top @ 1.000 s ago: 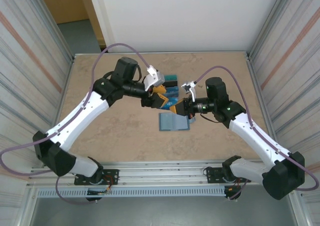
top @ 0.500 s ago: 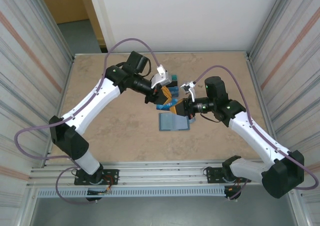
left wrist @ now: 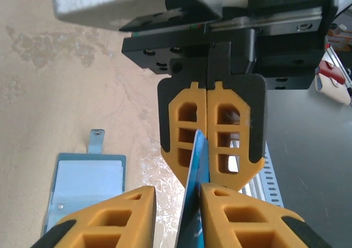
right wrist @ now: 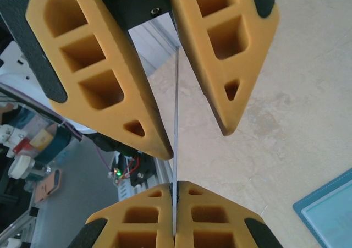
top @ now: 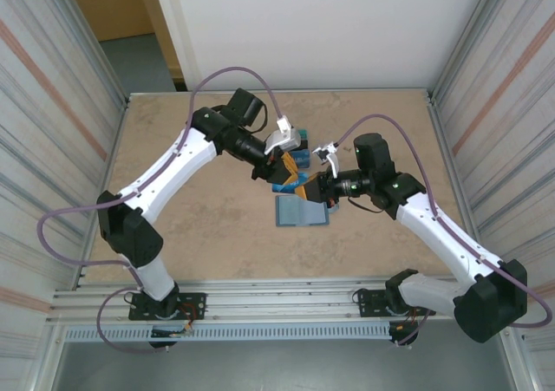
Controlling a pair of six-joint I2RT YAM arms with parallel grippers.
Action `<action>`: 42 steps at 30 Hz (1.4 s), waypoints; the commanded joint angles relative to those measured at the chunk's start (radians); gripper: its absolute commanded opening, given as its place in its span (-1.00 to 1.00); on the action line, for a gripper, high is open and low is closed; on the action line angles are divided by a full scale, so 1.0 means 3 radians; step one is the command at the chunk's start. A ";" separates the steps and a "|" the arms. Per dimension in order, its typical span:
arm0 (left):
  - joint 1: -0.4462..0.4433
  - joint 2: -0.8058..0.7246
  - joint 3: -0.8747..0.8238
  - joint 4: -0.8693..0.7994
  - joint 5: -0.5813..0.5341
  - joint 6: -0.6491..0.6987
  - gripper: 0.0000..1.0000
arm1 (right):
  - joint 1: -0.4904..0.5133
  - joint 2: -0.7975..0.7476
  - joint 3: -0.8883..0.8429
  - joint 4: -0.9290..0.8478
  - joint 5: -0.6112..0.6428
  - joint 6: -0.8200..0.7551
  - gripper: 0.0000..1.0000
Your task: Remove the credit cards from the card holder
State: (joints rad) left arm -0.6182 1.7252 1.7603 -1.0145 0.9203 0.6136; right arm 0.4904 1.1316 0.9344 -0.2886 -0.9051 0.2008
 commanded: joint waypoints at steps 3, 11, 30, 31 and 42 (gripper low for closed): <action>-0.0005 0.0066 0.0140 -0.0258 -0.0048 0.0165 -0.61 | -0.0019 -0.0070 0.0086 0.0030 -0.0041 -0.0051 -1.00; 0.0000 0.0109 0.0202 -0.0227 -0.0081 0.0153 -0.91 | -0.0024 -0.0059 0.0076 0.0014 0.0011 -0.0054 -1.00; 0.0390 0.0303 -0.0461 0.1957 -0.0852 -0.0141 -1.00 | -0.0100 -0.0557 -0.0135 -0.0261 0.1955 0.0267 0.48; 0.0406 0.0398 -0.0412 0.1996 -0.0849 -0.0129 -1.00 | -0.0101 -0.0571 -0.0138 -0.0270 0.2027 0.0295 1.00; 0.0415 0.1340 0.0247 0.1958 -0.0925 0.0228 -1.00 | -0.0196 -0.0725 -0.0206 -0.0374 0.2964 0.0766 0.99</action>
State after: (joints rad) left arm -0.4946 2.0907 1.7714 -0.4442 0.6502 0.6323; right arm 0.4423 0.9272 0.8776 -0.3717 -0.1211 0.3676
